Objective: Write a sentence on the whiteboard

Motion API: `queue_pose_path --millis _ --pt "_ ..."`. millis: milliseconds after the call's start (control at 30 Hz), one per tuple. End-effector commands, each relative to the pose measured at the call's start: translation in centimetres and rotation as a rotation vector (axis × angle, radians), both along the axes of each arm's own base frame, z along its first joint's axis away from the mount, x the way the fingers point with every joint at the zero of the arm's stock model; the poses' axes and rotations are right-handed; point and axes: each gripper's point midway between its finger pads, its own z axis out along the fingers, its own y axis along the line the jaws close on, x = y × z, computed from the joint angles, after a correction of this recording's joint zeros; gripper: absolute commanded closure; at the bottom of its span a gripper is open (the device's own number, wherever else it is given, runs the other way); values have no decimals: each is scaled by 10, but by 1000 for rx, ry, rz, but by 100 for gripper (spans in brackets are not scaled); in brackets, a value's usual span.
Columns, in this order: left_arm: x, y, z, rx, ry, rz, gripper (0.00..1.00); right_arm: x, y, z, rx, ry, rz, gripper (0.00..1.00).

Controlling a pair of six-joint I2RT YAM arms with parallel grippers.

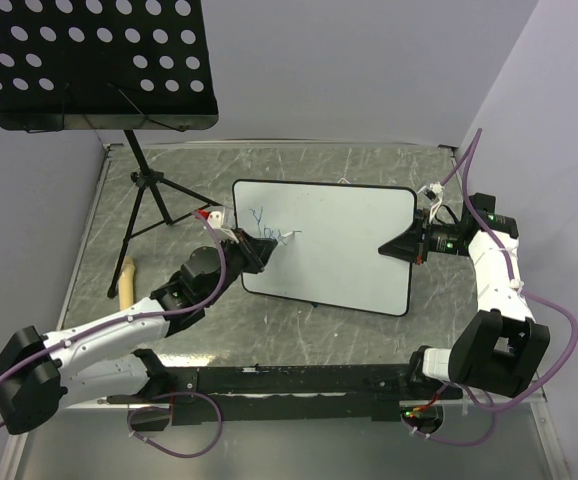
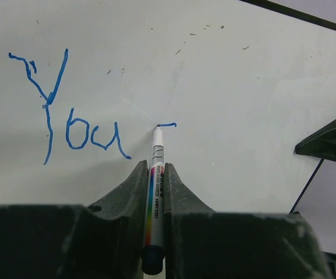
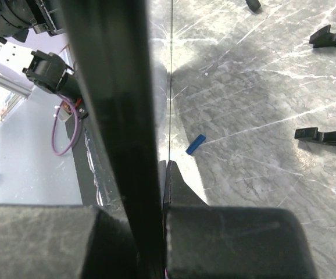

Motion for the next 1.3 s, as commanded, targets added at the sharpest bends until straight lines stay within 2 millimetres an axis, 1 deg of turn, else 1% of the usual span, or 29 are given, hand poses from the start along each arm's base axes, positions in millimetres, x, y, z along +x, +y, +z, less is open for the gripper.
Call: queue_pose_path --millis 0,233,767,1067,1267 --pt "0 4 9 -10 -10 13 99 -2 13 53 194 -151 62 100" --pt "-3 5 -1 5 20 7 99 -2 13 53 196 -150 62 100" --pt "-12 -5 -17 9 71 -55 99 -3 13 54 197 -156 64 100" --pt "-14 -14 -18 -3 76 -97 99 -3 13 54 197 -156 62 100" --pt "-13 -18 -11 -23 65 -106 99 -3 13 55 197 -156 64 100"
